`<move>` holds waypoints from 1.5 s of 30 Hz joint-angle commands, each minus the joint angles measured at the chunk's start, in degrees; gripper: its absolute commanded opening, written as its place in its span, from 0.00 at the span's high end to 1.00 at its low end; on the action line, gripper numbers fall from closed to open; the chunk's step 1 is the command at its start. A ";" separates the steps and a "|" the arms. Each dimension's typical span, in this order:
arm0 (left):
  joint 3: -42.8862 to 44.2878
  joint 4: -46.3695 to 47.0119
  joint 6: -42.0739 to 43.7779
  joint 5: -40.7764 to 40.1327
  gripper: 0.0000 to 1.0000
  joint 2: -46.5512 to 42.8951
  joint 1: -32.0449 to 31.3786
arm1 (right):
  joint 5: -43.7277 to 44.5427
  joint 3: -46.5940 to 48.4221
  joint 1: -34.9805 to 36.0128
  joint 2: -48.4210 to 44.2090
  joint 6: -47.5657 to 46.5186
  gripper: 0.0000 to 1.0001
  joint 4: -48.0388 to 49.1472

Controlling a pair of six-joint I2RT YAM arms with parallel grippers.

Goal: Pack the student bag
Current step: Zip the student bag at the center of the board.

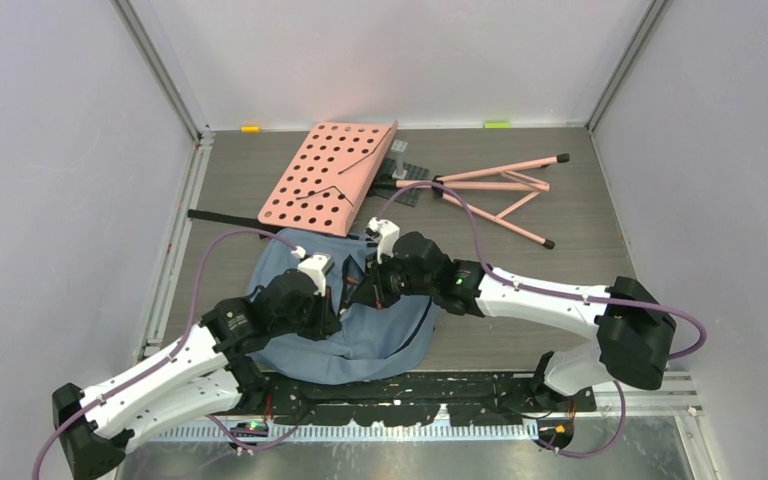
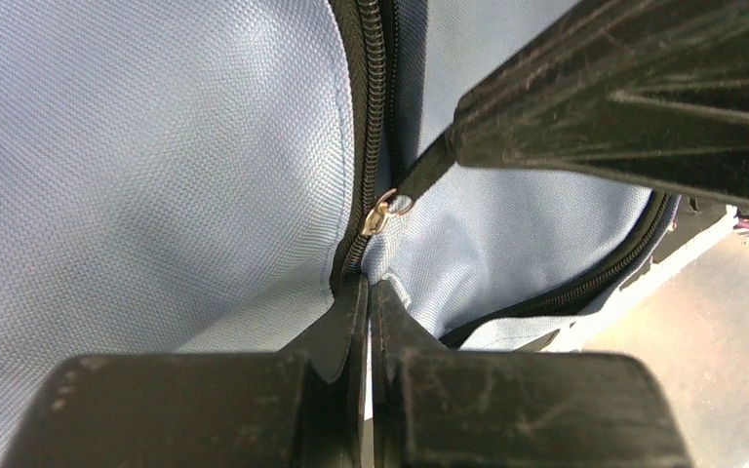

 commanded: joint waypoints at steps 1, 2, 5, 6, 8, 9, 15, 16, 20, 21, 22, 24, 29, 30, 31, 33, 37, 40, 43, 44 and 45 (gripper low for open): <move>0.72 -2.50 0.02 2.70 1.00 0.29 -0.72 | 8.68 4.59 -0.82 -3.32 -5.38 0.99 1.16; 0.77 -2.75 -0.28 2.91 1.00 0.26 -0.83 | 9.55 4.89 -0.82 -3.19 -6.20 1.00 0.99; 1.18 -4.09 -1.25 3.56 1.00 0.16 -1.01 | 10.98 6.79 -0.80 -2.60 -7.74 0.99 0.21; 1.32 -4.73 -1.43 3.71 1.00 0.11 -1.03 | 11.16 7.72 -0.81 -2.35 -8.26 0.99 -0.08; 1.45 -5.69 -1.55 3.76 1.00 0.10 -1.25 | 13.31 9.11 -0.82 -1.99 -8.84 0.99 -0.25; 1.34 -6.10 -1.63 3.72 1.00 0.06 -1.29 | 13.59 9.52 -0.87 -1.85 -9.11 0.99 -0.26; 1.63 -9.05 -2.36 3.76 1.00 -1.05 -1.64 | 15.22 13.08 -2.09 0.41 -11.53 0.99 -0.81; 1.68 -9.51 -2.57 3.76 1.00 -1.50 -1.71 | 15.32 13.68 -2.33 0.88 -11.96 1.00 -0.86; 1.97 -10.50 -3.49 4.29 1.00 -2.86 -1.91 | 14.43 14.82 -4.10 2.32 -12.53 0.99 -0.88; 2.05 -10.72 -3.69 4.29 1.00 -2.92 -1.91 | 14.15 15.01 -4.63 2.94 -12.43 0.99 -0.88; 2.17 -10.98 -3.87 4.37 1.00 -2.96 -1.98 | 13.65 15.31 -4.88 3.16 -12.35 0.99 -0.88; 2.41 -11.50 -4.16 4.46 1.00 -2.74 -2.00 | 12.94 15.77 -5.43 3.61 -12.03 0.99 -0.88; 3.78 -10.61 -4.10 2.40 1.00 -2.69 -2.09 | 5.80 16.14 -5.33 3.04 -11.00 0.99 -0.88; 4.18 -9.64 -4.10 1.94 0.99 -2.74 -2.09 | 5.13 16.12 -4.89 2.95 -10.98 0.99 -0.88; 4.54 -8.58 -4.15 1.74 0.98 -2.85 -2.09 | 4.38 16.01 -4.57 2.64 -11.12 0.99 -0.88; 5.48 -6.29 -4.06 -0.02 0.93 -2.67 -2.09 | 3.84 15.67 -3.65 2.19 -11.85 0.99 -0.88; 8.31 -4.29 -2.58 -4.11 0.81 -0.79 -2.09 | 2.19 15.97 -2.79 2.07 -12.27 0.99 -2.64; 10.59 -5.11 -1.73 -7.64 0.71 0.67 -2.05 | 1.71 16.24 -2.52 1.87 -12.32 0.99 -3.39; 11.42 -4.46 -0.92 -10.10 0.66 0.91 -2.08 | 1.20 16.34 -2.41 1.65 -12.28 0.99 -3.64; 11.57 -3.90 -0.53 -10.82 0.65 0.82 -2.03 | 1.11 16.39 -2.36 1.54 -12.28 0.99 -3.76; 11.74 -3.48 -0.12 -11.41 0.62 0.73 -2.08 | 0.98 16.42 -2.34 1.54 -12.28 0.99 -3.80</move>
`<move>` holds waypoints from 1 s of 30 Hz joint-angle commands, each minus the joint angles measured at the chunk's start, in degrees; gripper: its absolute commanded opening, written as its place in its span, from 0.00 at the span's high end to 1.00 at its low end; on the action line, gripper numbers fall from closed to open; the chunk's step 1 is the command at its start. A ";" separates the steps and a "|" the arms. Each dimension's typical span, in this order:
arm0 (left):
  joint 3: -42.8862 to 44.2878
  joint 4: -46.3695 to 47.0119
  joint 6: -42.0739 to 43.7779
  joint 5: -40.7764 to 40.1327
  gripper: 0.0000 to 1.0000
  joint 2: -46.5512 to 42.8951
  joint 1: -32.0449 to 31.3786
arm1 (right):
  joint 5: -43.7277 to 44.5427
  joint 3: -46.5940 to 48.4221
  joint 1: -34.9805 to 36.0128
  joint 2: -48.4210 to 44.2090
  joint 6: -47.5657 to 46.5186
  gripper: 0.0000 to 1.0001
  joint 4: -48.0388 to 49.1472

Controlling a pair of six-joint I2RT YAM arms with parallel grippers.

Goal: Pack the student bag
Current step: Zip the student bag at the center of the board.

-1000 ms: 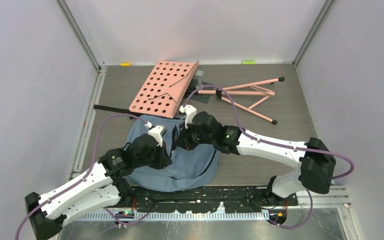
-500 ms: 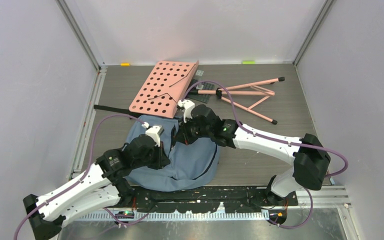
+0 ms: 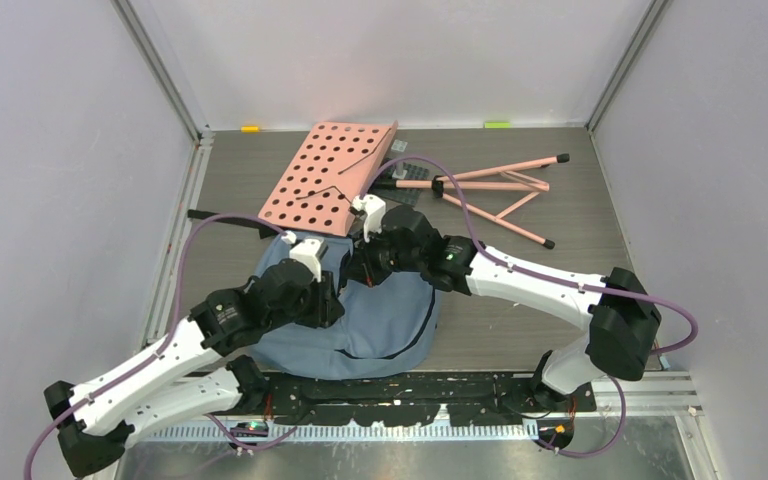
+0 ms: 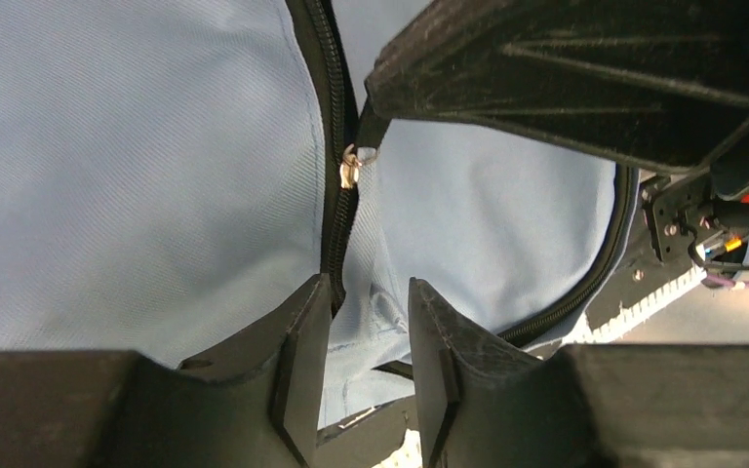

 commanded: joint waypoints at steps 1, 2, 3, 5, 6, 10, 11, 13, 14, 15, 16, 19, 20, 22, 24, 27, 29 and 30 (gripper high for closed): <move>2.67 1.63 2.87 -5.29 0.60 -0.37 -0.25 | 0.17 3.36 -0.09 -3.29 -1.02 0.99 4.58; 2.58 2.22 3.29 -5.65 0.57 -0.17 -0.24 | 0.09 3.40 -0.08 -3.26 -1.02 0.99 4.46; 2.48 2.32 3.61 -5.95 0.57 0.21 -0.21 | 0.03 3.49 -0.07 -3.15 -1.02 0.99 4.42; 2.47 2.23 4.07 -5.85 0.56 1.45 -0.18 | -0.14 3.76 -0.09 -3.06 -1.00 0.99 4.25; 2.47 2.00 4.12 -5.59 0.57 2.16 -0.24 | -0.17 3.91 -0.07 -3.01 -1.01 0.99 4.22; 1.70 2.53 4.08 -4.70 0.71 3.18 -0.24 | -0.33 4.69 -0.07 -2.78 -1.14 0.99 3.55; 1.31 3.34 4.12 -4.49 0.75 2.93 -0.25 | -0.36 4.84 -0.02 -2.54 -1.25 0.99 3.26; 0.52 4.96 4.10 -4.15 0.77 2.64 -0.25 | -0.33 5.16 0.02 -2.14 -1.47 0.99 2.97; 0.38 5.49 4.16 -3.83 0.78 2.63 -0.25 | -0.22 5.39 -0.02 -1.66 -1.59 0.99 2.79; 0.28 5.94 4.25 -3.64 0.79 2.69 -0.25 | 0.15 5.54 0.00 -1.43 -1.80 0.99 2.32; 0.27 6.34 4.48 -3.48 0.82 2.85 -0.25 | 0.46 5.88 0.02 -1.10 -1.85 0.99 2.12; 0.19 7.65 5.80 -1.33 0.92 3.67 -0.25 | 2.21 6.92 0.02 0.51 -1.67 0.99 1.52; 0.14 7.72 6.20 -0.60 0.96 4.06 -0.25 | 2.54 7.19 0.02 1.13 -1.56 0.99 1.49; -0.05 7.64 7.18 0.68 1.00 4.74 -0.29 | 4.25 8.06 0.02 1.63 -1.39 0.99 1.43; -0.57 7.60 8.01 1.88 1.00 4.98 -0.40 | 5.23 9.17 0.02 1.91 -1.74 0.99 1.14; -1.11 6.87 10.01 3.01 1.00 5.40 -1.09 | 5.31 11.55 -0.02 2.43 -2.61 0.99 -0.15; -1.09 5.89 11.23 3.15 1.00 5.82 -1.77 | 5.32 12.81 0.02 2.77 -3.47 0.99 -1.11; -1.05 5.32 11.91 3.18 1.00 6.10 -2.20 | 5.36 13.16 0.02 3.08 -4.12 1.00 -1.79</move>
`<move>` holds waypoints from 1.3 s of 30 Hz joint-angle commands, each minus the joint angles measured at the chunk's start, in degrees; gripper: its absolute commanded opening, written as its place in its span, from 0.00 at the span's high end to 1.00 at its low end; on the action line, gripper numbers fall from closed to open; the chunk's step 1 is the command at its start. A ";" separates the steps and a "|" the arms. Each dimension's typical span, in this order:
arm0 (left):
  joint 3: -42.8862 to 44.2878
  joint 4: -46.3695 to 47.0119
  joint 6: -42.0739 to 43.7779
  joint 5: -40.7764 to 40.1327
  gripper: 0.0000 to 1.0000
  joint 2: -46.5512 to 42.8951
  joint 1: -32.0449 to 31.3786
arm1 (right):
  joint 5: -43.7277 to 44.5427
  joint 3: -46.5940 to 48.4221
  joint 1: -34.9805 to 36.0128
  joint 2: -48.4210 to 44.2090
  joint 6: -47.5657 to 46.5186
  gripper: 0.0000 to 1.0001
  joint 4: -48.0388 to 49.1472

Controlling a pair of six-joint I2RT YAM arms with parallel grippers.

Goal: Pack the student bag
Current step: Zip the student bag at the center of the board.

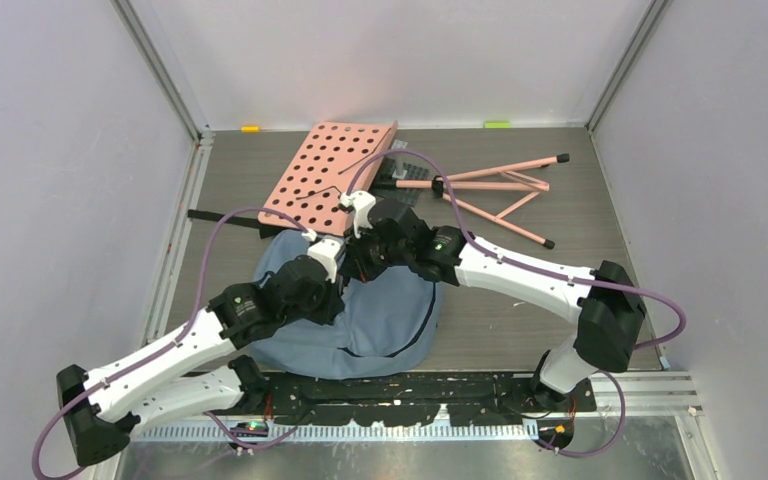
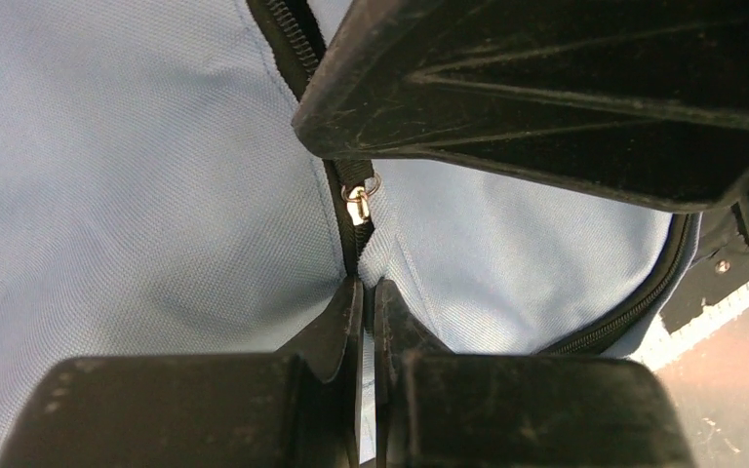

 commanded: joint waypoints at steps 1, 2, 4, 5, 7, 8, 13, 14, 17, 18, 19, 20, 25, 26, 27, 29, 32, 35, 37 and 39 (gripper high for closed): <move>-0.54 0.64 3.84 4.44 1.00 1.28 -2.31 | 3.69 6.70 -0.44 -0.71 -2.82 1.00 4.64; -0.48 0.19 4.34 4.45 1.00 1.56 -2.74 | 4.29 6.84 -0.44 -0.47 -3.30 0.99 4.38; -0.39 -0.56 5.07 4.67 1.00 2.21 -3.66 | 6.01 6.99 -0.48 -0.11 -4.00 0.99 4.30; -0.31 -0.97 5.15 4.66 1.00 2.59 -4.16 | 6.69 7.05 -0.69 0.23 -4.26 0.99 4.21; -0.33 -1.75 4.61 4.44 1.00 3.28 -5.22 | 7.73 7.13 -1.34 0.50 -4.59 1.00 3.88; -0.47 -2.10 4.06 4.07 1.00 3.51 -5.83 | 8.19 7.15 -1.63 0.54 -4.65 1.00 3.88; -1.34 -4.32 0.19 1.31 1.00 2.89 -8.64 | 8.24 7.18 -4.23 0.96 -5.09 1.00 3.96; -1.46 -4.66 -0.25 1.33 1.00 2.66 -9.01 | 8.11 7.27 -4.77 1.07 -5.24 1.00 4.12; -1.67 -5.83 -1.28 1.63 1.00 2.22 -9.80 | 7.55 7.53 -5.69 1.83 -5.51 1.00 4.82; -1.62 -6.42 -1.65 1.51 1.00 2.22 -9.95 | 7.42 7.54 -6.12 2.05 -5.46 1.00 5.17; -1.54 -6.97 -1.97 1.35 1.00 2.18 -10.23 | 7.29 7.48 -6.36 2.15 -5.26 1.00 6.02; -1.45 -7.51 -2.31 1.10 1.00 1.99 -10.47 | 7.24 7.39 -6.95 2.24 -5.07 1.00 6.52; -1.55 -9.90 -4.56 -0.29 1.00 -0.18 -11.34 | 5.17 6.43 -9.54 2.41 -2.66 1.00 10.75; -1.64 -10.13 -5.02 -0.26 1.00 -0.78 -11.39 | 4.53 6.30 -10.23 2.53 -2.17 1.00 11.16; -1.66 -10.22 -5.25 -0.15 1.00 -1.40 -11.37 | 4.15 6.33 -10.60 2.65 -1.98 1.00 11.54; -1.56 -10.24 -5.76 0.11 1.00 -2.25 -11.37 | 2.71 6.40 -10.78 2.93 -1.93 0.99 11.58; -0.11 -9.54 -6.66 0.15 0.98 -2.62 -11.37 | -0.88 5.62 -10.81 3.06 -1.77 0.99 11.43; 2.56 -8.09 -7.46 -0.88 0.82 -2.17 -11.39 | -3.50 3.95 -10.41 2.58 -1.52 0.99 11.49; 5.12 -8.08 -7.66 -3.19 0.67 -1.30 -11.39 | -4.79 2.85 -9.89 1.93 -1.62 0.99 11.46; 8.15 -8.91 -6.68 -6.14 0.56 -0.15 -11.38 | -5.35 1.92 -9.39 1.25 -1.60 0.99 11.38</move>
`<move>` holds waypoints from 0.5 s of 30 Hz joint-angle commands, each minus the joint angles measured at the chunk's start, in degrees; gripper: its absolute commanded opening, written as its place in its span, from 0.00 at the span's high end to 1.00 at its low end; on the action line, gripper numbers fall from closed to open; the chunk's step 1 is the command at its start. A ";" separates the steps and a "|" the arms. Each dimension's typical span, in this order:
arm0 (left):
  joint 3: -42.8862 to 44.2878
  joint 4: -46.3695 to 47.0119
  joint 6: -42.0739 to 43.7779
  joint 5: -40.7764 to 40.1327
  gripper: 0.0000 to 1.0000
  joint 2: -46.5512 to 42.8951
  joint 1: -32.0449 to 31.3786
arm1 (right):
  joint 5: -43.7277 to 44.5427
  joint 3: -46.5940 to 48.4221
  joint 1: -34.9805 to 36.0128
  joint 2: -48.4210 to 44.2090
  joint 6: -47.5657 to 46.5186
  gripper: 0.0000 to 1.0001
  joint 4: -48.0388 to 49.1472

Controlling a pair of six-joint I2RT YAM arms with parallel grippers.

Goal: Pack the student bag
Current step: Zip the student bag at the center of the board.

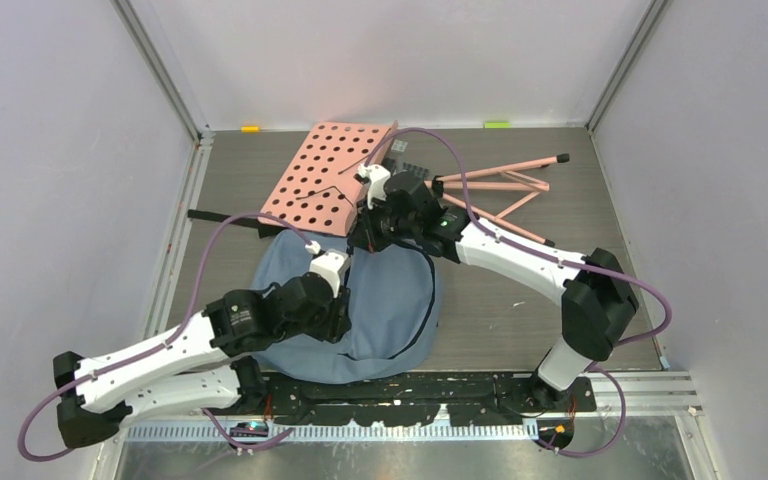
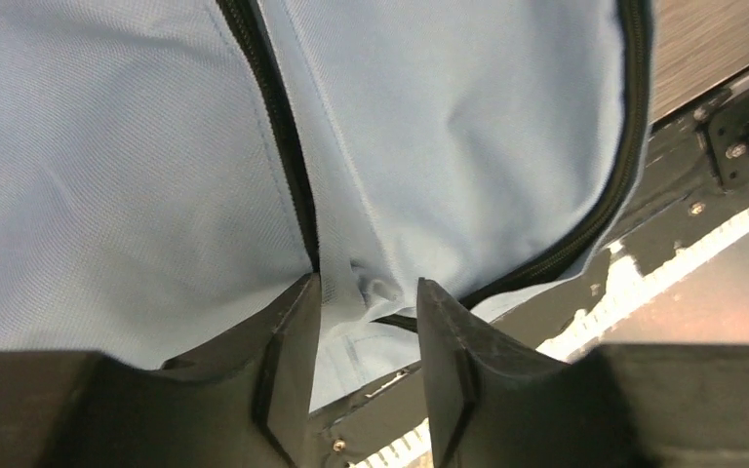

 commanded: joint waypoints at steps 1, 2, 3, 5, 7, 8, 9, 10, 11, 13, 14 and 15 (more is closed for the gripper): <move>7.72 -2.35 0.13 -2.58 0.48 1.88 -0.77 | -0.62 -0.66 -0.23 -3.07 -0.21 0.99 7.71; 9.03 -2.65 1.03 -4.51 0.41 2.79 -0.69 | -0.70 -1.23 -0.03 -3.53 -0.02 0.99 7.67; 10.15 -2.93 1.82 -6.47 0.36 3.20 -0.60 | -0.71 -1.50 0.04 -3.80 0.10 0.99 7.77; 11.87 -2.91 3.68 -9.71 0.29 5.01 -0.08 | -0.72 -2.10 0.11 -4.26 0.31 0.99 7.73; 12.83 -1.79 5.96 -10.87 0.27 6.66 1.47 | -0.83 -2.30 0.11 -4.63 0.43 0.99 7.55; 12.92 -0.97 6.97 -10.83 0.27 7.32 2.53 | -0.88 -2.30 0.09 -4.70 0.56 0.99 7.43; 12.88 -0.39 7.87 -10.94 0.27 8.03 3.62 | -0.89 -2.36 0.07 -4.75 0.56 0.99 7.40; 12.88 0.23 8.61 -11.16 0.28 8.78 4.54 | -0.94 -2.33 0.07 -4.76 0.57 0.99 7.28; 12.66 0.99 9.84 -11.29 0.30 9.28 5.44 | -1.08 -2.37 0.07 -4.87 0.61 0.99 7.28; 11.65 3.47 11.73 -11.59 0.34 9.77 6.43 | -1.15 -2.33 0.07 -4.92 0.74 0.99 7.23; 10.91 4.70 12.42 -11.71 0.37 9.83 6.68 | -1.16 -2.27 0.07 -4.84 0.74 0.99 7.13; 10.03 6.02 13.15 -11.76 0.39 9.79 6.78 | -1.16 -2.25 0.07 -4.79 0.74 0.99 7.11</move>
